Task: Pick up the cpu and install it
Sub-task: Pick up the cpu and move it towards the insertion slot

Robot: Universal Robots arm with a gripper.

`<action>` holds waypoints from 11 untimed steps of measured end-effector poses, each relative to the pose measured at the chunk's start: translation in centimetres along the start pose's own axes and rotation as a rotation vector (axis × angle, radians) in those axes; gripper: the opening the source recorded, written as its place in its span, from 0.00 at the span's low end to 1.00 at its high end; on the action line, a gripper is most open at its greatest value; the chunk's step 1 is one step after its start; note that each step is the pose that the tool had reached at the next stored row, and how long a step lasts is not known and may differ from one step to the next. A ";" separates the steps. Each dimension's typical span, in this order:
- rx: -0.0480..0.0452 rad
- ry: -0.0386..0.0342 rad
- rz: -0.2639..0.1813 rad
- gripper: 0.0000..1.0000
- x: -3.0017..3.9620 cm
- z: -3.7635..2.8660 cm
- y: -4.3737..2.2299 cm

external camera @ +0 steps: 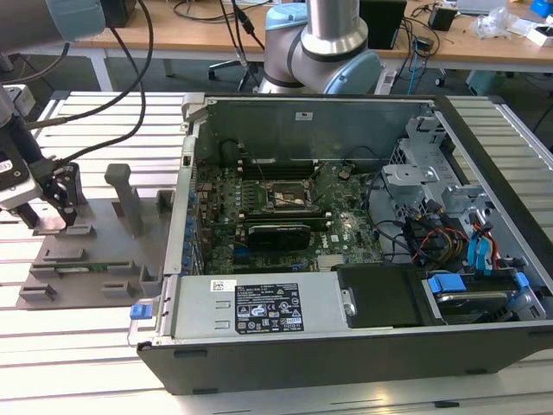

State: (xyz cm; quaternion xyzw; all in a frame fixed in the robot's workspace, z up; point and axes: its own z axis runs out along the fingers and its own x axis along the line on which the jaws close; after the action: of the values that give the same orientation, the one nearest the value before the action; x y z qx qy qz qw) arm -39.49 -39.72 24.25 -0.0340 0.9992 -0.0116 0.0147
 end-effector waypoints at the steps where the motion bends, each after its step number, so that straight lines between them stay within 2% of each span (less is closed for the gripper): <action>1: 0.0000 -0.0001 0.000 0.55 -0.01 -0.09 0.00; 11: 0.0000 -0.0001 0.000 0.55 -0.03 -0.96 -0.02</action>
State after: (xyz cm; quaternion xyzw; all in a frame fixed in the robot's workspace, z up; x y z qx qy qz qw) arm -39.49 -39.72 25.21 -0.0340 0.9992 -0.0116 0.0148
